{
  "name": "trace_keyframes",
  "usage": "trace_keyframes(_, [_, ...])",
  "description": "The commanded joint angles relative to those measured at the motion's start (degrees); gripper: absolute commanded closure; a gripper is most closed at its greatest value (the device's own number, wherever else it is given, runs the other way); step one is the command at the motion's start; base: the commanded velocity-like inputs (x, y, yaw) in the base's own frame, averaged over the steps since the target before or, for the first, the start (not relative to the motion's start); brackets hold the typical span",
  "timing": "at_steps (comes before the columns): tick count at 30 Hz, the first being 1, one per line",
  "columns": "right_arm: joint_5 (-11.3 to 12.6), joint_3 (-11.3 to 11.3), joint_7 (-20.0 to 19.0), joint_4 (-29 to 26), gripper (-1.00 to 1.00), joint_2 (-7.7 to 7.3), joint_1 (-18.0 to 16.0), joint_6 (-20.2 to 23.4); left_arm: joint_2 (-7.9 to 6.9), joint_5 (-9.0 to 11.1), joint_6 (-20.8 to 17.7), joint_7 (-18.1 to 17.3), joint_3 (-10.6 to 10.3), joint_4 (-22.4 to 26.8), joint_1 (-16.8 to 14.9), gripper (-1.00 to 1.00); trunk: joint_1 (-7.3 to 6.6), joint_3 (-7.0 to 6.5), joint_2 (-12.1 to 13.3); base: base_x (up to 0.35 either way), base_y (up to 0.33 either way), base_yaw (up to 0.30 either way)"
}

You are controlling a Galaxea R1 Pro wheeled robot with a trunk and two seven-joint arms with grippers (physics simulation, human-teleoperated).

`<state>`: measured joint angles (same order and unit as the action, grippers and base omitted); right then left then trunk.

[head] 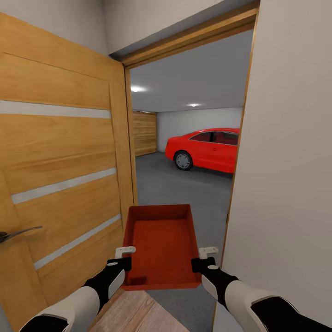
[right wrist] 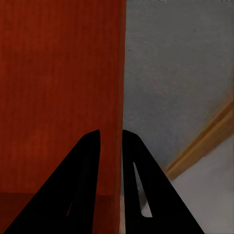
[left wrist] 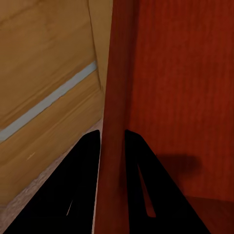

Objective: Move the two storage containers from the living room to the garage. In the garage, place one container on the floor and stack the other container on top of it (either order is fine).

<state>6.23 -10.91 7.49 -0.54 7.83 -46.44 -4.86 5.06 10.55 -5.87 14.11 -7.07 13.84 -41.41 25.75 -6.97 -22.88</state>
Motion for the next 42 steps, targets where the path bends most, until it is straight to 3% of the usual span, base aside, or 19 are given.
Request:
trace_keyframes(1, [0.3,0.7,0.3,-0.2,1.0,-0.1,-0.1,-0.3,-1.72,0.5,-0.5,0.7,0.7,0.0,0.0,1.0,0.04,0.02,0.0,0.202,0.259,0.0])
trace_keyframes(11, [0.3,0.7,0.4,-0.2,1.0,-0.02,-0.1,-0.2,-1.72,0.5,-0.5,0.7,0.7,0.0,0.0,1.0,0.04,0.02,0.0,0.203,0.261,-0.058])
trace_keyframes(42, [0.3,0.7,0.4,-0.2,1.0,0.0,-0.1,-0.2,-1.72,0.4,-0.2,0.7,0.6,0.0,0.0,1.0,0.04,0.02,0.0,0.204,0.258,-0.233])
